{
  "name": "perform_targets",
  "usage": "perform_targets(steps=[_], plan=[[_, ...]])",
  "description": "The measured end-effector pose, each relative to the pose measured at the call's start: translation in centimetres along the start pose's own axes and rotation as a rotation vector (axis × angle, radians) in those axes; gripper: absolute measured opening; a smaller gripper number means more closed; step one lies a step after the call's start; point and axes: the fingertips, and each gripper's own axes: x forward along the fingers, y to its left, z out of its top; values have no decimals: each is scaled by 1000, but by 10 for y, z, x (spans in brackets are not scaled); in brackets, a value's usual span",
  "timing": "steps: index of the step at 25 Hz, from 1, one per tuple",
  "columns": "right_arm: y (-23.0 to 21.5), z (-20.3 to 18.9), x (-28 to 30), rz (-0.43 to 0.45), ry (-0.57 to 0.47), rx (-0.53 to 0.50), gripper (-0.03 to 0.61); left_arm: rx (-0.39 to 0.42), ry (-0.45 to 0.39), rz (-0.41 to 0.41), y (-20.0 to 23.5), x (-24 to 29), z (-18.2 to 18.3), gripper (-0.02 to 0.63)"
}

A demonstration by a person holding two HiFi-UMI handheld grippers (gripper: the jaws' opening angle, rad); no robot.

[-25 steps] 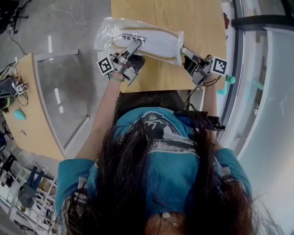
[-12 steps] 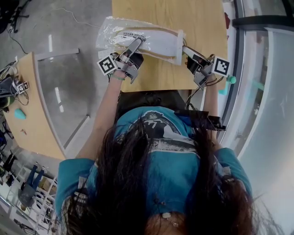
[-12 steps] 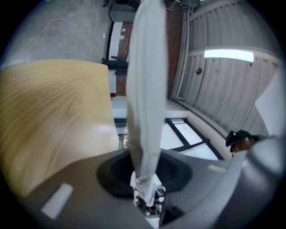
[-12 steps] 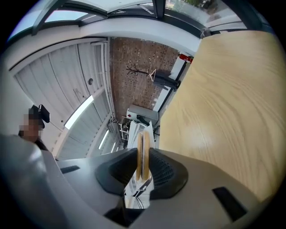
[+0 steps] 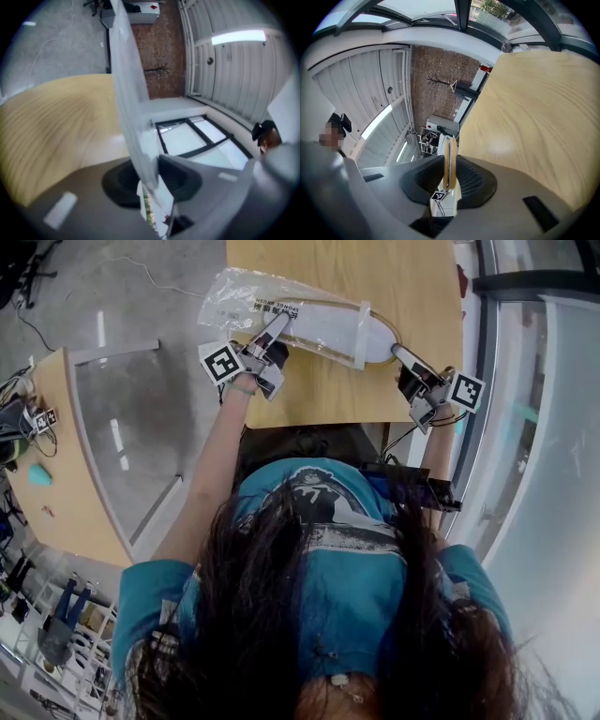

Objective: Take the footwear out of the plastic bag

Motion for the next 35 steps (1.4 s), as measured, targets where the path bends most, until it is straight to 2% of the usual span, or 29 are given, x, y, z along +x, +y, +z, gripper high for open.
perform_targets(steps=[3,8,13,18,22,26,29,35], plan=[[-1,5,-15,-23,-33,4,83,23,-31,51,9,2,11,94],[-8,19,-58,-75,-119,0,80,81,-92,179,23,17,18,2],[-9,27,-71,-111,-170,1,75,122,-103,303,43,23,23,0],[-12,31,-97,-150,-228,9,72,111,-224,432,62,7,33,-2],[-11,35,-111,-180,-277,12,69,114,-281,511,76,-5,41,-2],[5,50,-124,-150,-343,4,67,68,-323,525,83,-3,40,-2],[29,63,-122,-117,-365,-38,66,62,-311,513,82,6,35,-2],[94,95,-78,46,-335,-138,66,35,-287,520,84,26,24,-2]])
